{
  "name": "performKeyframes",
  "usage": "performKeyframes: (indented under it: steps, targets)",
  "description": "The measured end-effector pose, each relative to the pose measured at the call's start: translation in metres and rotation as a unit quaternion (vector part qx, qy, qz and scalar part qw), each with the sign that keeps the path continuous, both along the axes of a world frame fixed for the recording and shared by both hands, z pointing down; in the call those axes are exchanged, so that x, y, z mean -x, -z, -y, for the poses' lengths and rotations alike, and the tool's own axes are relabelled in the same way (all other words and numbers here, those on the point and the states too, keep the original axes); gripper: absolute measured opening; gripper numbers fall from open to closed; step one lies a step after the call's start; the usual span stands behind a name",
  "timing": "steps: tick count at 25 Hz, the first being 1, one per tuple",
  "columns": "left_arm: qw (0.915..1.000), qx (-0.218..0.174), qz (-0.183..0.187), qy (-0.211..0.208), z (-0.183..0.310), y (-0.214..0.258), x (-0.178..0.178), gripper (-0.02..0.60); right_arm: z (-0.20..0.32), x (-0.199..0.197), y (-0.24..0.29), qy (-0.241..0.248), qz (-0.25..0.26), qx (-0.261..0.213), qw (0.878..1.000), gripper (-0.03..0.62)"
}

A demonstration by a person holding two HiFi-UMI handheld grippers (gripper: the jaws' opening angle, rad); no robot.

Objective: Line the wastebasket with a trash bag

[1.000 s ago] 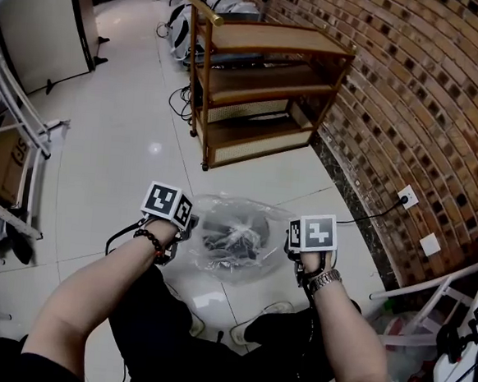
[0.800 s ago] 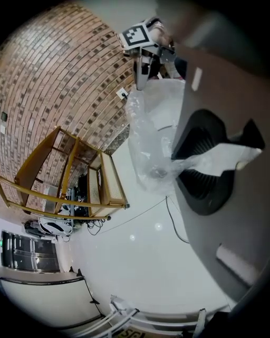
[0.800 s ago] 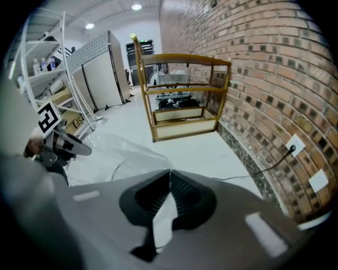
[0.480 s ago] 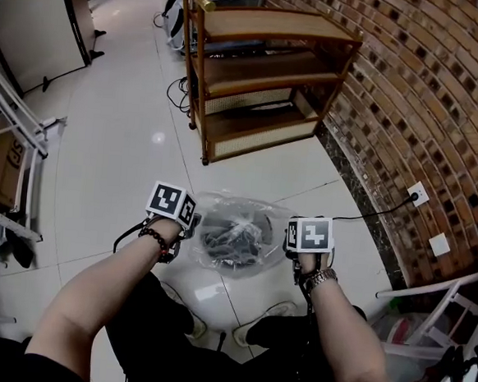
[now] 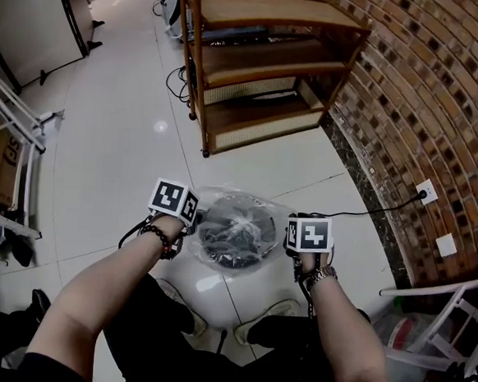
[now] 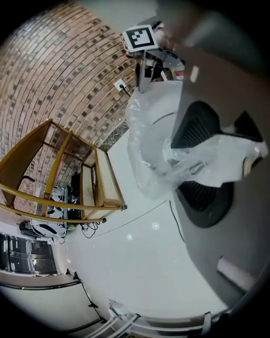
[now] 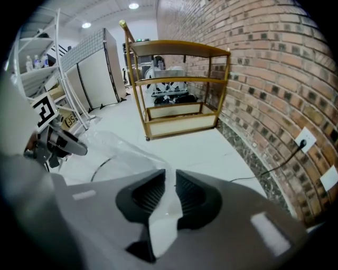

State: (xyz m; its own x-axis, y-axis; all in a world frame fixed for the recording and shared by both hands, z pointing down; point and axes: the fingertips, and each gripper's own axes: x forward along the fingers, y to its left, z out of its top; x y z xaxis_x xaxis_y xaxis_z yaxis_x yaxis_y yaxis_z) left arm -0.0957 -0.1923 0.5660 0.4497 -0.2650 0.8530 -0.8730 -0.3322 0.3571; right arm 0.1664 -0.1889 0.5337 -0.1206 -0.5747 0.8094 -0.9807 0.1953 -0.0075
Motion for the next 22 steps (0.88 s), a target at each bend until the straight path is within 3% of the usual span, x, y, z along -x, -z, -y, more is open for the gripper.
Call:
performKeyframes:
  steps: [15, 22]
  targets:
    - [0.9996, 0.015, 0.01, -0.02, -0.001, -0.013, -0.001, 0.252, -0.003, 0.0, -0.024, 0.011, 0.014, 0.023, 1.0, 0.118]
    - [0.9995, 0.016, 0.016, -0.022, -0.002, -0.02, -0.003, 0.25, -0.005, 0.012, -0.035, 0.04, 0.014, 0.032, 0.999, 0.117]
